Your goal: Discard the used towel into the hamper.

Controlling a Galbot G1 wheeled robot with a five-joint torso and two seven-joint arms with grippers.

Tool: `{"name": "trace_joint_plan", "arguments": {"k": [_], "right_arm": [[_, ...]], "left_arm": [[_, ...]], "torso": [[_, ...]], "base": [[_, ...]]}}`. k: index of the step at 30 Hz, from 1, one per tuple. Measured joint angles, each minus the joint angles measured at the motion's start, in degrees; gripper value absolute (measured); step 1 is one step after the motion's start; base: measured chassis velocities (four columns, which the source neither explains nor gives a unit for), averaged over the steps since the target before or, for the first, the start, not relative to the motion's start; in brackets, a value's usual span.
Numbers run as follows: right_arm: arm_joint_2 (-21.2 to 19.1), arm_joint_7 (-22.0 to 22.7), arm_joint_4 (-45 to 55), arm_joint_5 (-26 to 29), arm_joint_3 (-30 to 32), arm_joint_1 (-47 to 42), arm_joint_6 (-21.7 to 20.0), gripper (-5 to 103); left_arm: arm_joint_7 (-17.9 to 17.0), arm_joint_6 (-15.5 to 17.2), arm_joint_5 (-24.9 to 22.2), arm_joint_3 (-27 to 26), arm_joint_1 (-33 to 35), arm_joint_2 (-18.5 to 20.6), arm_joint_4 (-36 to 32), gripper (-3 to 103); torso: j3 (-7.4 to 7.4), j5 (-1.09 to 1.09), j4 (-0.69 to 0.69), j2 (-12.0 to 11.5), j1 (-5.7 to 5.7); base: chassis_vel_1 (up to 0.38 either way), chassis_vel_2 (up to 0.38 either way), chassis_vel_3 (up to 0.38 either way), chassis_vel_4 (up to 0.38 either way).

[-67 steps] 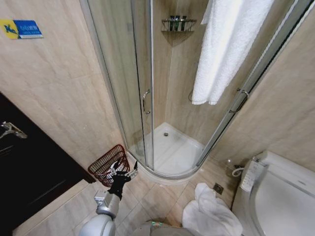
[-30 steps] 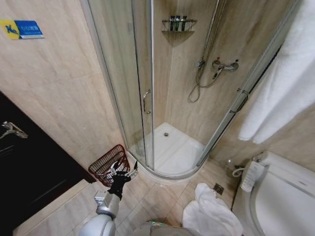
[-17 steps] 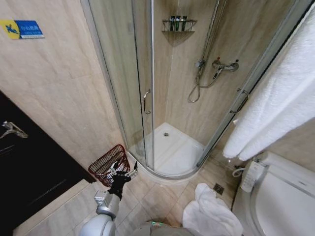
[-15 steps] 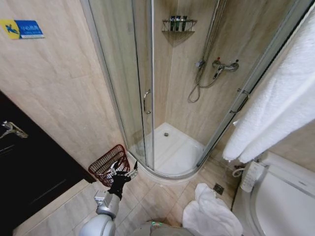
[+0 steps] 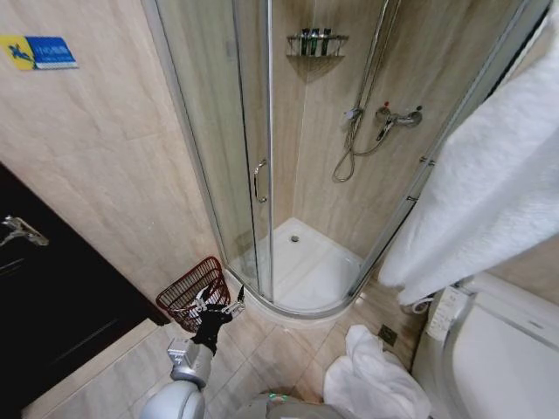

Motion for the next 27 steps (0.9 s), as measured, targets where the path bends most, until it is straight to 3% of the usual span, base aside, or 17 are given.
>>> {"name": "trace_joint_plan", "arguments": {"k": [5,8,11,17,20,23,27], "right_arm": [[5.1,-1.0,-0.1,-1.5,0.2,-3.2,1.5,7],[13.1,-2.6,-0.3,-3.6,0.4,-8.1,3.7,7],[15.6,-3.1,-0.4,-4.3,0.5,-9.7,4.4,7],[16.5,-3.3,-0.4,-4.6,0.5,-10.1,4.8,7],[19.5,-4.4,-0.4,-5.9,-0.5,-11.0,6.2,7],[26.7,-7.0,-0.5,-9.0,-3.0,-13.0,9.6,7],[28.6,-7.7,-0.6,-9.8,-3.7,-13.5,10.5,7]], "left_arm": [[0.0,0.0,0.0,0.0,0.0,0.0,0.0,99],[0.0,0.0,0.0,0.0,0.0,0.0,0.0,99],[0.0,0.0,0.0,0.0,0.0,0.0,0.0,99],[0.0,0.0,0.0,0.0,0.0,0.0,0.0,99],[0.0,0.0,0.0,0.0,0.0,0.0,0.0,99],[0.0,0.0,0.0,0.0,0.0,0.0,0.0,99],[0.0,0.0,0.0,0.0,0.0,0.0,0.0,99]], "torso": [[0.0,0.04,0.0,0.0,0.0],[0.0,0.04,-0.02,0.0,0.0],[0.0,0.07,-0.05,0.0,-0.01],[0.01,0.0,0.01,0.0,0.0],[0.01,-0.01,0.01,0.0,0.0],[0.0,0.1,-0.06,0.0,0.0],[0.0,0.02,-0.03,0.0,-0.01]], "base": [[0.0,0.0,0.0,0.0],[0.0,0.0,0.0,0.0],[0.0,0.0,0.0,0.0],[0.0,0.0,0.0,0.0],[0.0,0.0,0.0,0.0],[0.0,0.0,0.0,0.0],[0.0,0.0,0.0,0.0]]}}
